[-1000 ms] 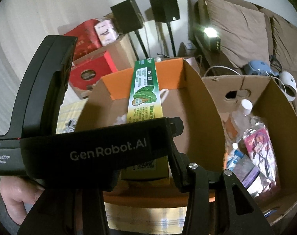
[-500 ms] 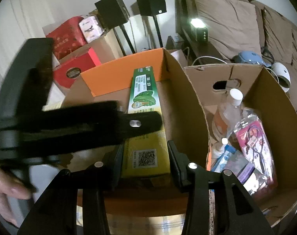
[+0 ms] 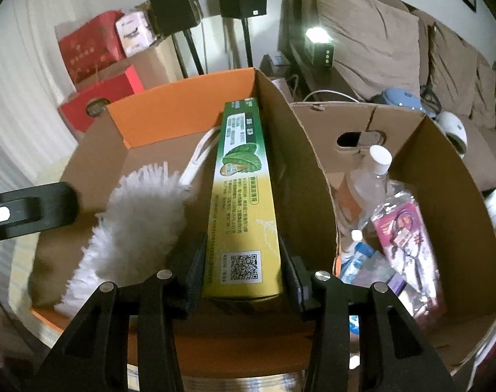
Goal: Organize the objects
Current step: 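Carry the toothpaste box into the cardboard box beside the duster, then open the left gripper and withdraw it from the box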
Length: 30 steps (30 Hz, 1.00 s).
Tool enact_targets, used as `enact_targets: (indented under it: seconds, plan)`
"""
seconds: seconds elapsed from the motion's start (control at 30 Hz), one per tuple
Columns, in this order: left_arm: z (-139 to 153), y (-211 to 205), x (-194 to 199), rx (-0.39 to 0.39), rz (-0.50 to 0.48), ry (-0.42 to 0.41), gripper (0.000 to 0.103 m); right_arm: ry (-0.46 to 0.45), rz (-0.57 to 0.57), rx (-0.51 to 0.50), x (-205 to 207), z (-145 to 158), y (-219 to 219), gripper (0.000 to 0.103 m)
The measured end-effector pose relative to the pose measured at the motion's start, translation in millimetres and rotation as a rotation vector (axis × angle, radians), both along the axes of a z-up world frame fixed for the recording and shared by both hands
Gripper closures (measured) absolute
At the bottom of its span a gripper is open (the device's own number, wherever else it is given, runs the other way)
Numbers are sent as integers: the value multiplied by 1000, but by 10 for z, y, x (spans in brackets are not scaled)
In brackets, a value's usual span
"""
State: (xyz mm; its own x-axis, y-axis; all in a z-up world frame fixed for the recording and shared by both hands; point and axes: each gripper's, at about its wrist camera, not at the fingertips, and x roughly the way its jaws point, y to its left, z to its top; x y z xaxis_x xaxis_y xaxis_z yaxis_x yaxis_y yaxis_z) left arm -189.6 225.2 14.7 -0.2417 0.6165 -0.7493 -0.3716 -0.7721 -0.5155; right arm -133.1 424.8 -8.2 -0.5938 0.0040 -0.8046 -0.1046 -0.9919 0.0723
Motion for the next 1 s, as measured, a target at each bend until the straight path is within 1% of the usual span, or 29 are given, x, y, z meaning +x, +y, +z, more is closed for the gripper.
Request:
enact_targets:
  seconds: [0.1, 0.23, 0.27, 0.33, 0.4, 0.47, 0.57, 0.6, 0.7, 0.73, 0.77, 0.87, 0.97, 1.0]
  plan:
    - [57, -73, 123, -28, -14, 38, 28, 0, -7, 66, 5, -4, -26, 59]
    - [100, -152, 225, -60, -26, 72, 27, -2, -17, 103, 27, -5, -29, 59]
    - [108, -184, 245, -65, -26, 77, 26, -1, -19, 103, 33, -1, -33, 59]
    - [125, -266, 281, -67, -16, 87, 24, 8, -9, 70, 52, 11, -50, 59]
    - [138, -351, 303, -59, -9, 86, 24, 11, 13, 22, 52, 11, -69, 55]
    - [144, -426, 324, -53, -2, 83, 24, -3, 30, 13, 40, -17, -114, 54]
    - [147, -528, 348, -60, 15, 91, 24, -36, 52, 74, 7, -75, -225, 54]
    - [138, -567, 353, -62, 19, 90, 24, -57, 48, 126, -10, -111, -255, 54]
    - [112, -666, 357, -64, 28, 85, 24, -83, 37, 187, -31, -161, -260, 54]
    - [105, -697, 361, -67, 33, 85, 24, -86, 27, 210, -32, -164, -253, 55]
    - [96, -722, 366, -69, 35, 85, 24, -84, 23, 229, -33, -159, -248, 59]
    - [58, -833, 376, -75, 49, 80, 24, -82, 23, 250, -21, -153, -227, 60]
    - [17, -970, 382, -86, 65, 82, 24, -60, 26, 226, 16, -121, -230, 60]
    - [7, -1038, 388, -93, 77, 83, 23, -47, 23, 206, 40, -85, -231, 58]
